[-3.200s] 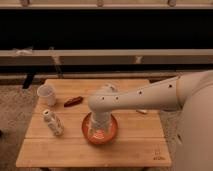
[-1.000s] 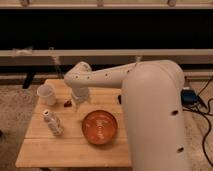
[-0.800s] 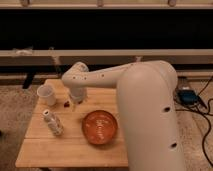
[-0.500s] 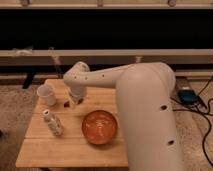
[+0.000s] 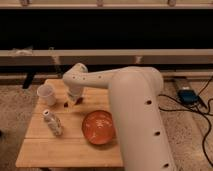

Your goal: Place the pepper in the ceramic cup

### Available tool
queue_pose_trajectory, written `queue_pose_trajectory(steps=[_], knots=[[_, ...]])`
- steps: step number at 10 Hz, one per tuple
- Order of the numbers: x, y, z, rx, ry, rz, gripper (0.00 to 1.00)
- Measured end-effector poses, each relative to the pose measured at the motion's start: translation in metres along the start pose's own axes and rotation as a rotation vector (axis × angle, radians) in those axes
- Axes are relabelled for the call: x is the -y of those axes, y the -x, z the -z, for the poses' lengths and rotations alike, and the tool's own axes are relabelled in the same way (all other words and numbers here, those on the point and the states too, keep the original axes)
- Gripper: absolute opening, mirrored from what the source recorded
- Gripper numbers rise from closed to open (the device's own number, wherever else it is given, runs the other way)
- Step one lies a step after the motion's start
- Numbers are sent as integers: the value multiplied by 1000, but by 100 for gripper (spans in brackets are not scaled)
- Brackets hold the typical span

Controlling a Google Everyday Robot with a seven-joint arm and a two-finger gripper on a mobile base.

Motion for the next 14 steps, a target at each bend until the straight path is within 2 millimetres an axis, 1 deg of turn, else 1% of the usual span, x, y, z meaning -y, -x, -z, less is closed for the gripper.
queue_pose_trajectory(steps=[2, 5, 7, 8, 9, 10, 11, 12, 13, 14], knots=[[9, 7, -12, -15, 6, 44, 65], [16, 17, -26, -36, 0, 78, 65], [21, 19, -35, -71, -2, 100, 65], [24, 19, -38, -87, -5, 107, 60], [24, 20, -40, -97, -6, 112, 53], [23, 20, -39, -100, -4, 113, 43], [24, 16, -32, -103, -9, 102, 32], [24, 16, -19, -96, -13, 81, 21], [22, 18, -5, -88, -15, 61, 11], [19, 20, 6, -82, -16, 40, 4]])
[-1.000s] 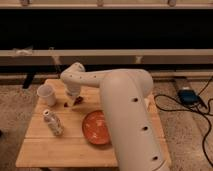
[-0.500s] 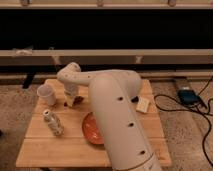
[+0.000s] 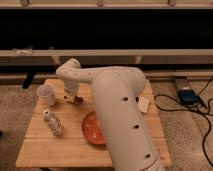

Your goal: Place the pepper in the ceramic cup

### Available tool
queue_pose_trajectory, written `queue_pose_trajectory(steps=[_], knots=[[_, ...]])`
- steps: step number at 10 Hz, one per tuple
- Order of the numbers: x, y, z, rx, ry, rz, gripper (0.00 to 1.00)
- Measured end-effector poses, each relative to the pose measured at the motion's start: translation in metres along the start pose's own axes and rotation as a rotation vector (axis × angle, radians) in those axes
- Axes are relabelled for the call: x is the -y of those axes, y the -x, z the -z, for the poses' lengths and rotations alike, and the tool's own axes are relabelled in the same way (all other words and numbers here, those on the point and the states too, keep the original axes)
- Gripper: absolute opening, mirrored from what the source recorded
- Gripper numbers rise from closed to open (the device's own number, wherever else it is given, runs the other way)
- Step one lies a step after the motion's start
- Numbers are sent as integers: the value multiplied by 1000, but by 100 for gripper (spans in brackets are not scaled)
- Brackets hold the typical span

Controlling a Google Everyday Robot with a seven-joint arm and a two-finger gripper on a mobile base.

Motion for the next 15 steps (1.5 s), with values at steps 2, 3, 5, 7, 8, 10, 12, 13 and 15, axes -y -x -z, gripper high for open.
queue_pose_trajectory(steps=[2, 3, 5, 7, 8, 10, 12, 13, 15], knots=[[-8, 10, 17, 20, 3, -32, 0], [-14, 21, 24, 38, 8, -36, 0], [-31, 51, 47, 91, 19, -37, 0], [-35, 66, 69, 132, 19, -53, 0], [-36, 70, 77, 140, 13, -65, 0], [-34, 71, 78, 141, 6, -91, 0], [-23, 63, 76, 148, -3, -127, 0], [-21, 62, 78, 158, -2, -138, 0], [-17, 62, 83, 205, 8, -166, 0]])
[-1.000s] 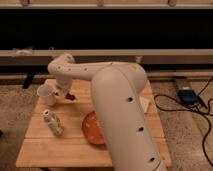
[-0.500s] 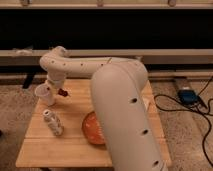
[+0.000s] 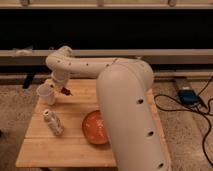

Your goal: Place the pepper in the ceramic cup

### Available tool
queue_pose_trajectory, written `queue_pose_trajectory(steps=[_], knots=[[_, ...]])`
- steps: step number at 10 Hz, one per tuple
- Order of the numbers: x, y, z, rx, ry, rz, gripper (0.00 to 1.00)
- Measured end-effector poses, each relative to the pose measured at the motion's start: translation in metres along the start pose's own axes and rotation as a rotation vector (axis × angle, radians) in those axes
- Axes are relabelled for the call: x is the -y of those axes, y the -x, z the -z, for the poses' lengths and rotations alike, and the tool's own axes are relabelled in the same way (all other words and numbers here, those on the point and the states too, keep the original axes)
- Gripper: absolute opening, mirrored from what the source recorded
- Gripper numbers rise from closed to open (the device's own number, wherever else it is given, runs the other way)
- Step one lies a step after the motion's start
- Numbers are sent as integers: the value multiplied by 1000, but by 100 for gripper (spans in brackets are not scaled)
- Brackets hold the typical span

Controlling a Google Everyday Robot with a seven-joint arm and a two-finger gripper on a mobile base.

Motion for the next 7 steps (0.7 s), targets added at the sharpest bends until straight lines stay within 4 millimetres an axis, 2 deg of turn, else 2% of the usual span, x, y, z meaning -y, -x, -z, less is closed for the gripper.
queue_pose_trajectory(steps=[5, 7], knots=[[-8, 21, 18, 125, 64, -1, 0], [-18, 39, 26, 174, 100, 25, 0]])
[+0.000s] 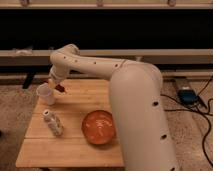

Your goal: Place the pepper in the ceramic cup

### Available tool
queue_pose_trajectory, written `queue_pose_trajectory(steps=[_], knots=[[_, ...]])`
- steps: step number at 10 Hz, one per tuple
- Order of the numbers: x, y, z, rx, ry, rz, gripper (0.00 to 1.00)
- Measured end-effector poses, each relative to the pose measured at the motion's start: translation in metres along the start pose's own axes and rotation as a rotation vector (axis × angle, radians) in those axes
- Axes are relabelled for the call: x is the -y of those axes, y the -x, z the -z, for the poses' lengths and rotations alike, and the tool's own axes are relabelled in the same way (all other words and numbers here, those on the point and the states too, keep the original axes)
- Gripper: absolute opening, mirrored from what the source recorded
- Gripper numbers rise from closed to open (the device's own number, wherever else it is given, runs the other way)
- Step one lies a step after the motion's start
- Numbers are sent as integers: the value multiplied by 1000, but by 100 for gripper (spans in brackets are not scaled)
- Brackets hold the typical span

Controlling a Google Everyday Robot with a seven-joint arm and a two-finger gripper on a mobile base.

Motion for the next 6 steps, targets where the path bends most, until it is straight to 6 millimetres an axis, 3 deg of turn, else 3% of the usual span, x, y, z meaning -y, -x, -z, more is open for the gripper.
queue_pose_trajectory(steps=[3, 6], knots=[[-14, 25, -3, 47, 44, 35, 0], [-27, 47, -18, 79, 86, 59, 0]])
